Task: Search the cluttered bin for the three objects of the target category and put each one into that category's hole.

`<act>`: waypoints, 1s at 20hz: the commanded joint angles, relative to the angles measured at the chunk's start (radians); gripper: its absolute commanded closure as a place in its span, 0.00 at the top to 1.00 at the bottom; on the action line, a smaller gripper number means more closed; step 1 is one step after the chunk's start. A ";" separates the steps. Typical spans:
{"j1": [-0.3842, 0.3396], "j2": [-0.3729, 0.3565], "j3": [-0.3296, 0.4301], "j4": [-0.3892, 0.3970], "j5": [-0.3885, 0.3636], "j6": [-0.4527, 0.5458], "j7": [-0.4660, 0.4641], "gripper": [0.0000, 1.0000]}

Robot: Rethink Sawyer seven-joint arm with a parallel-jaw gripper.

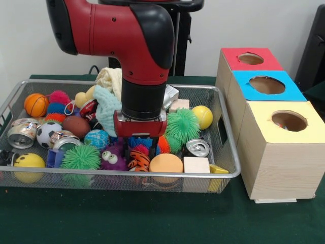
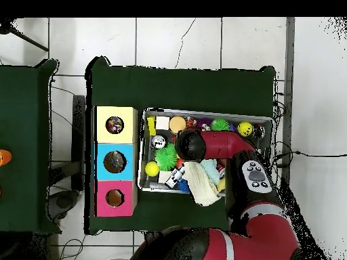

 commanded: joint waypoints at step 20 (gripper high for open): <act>-0.013 -0.020 0.145 -0.133 0.020 0.131 -0.020 1.00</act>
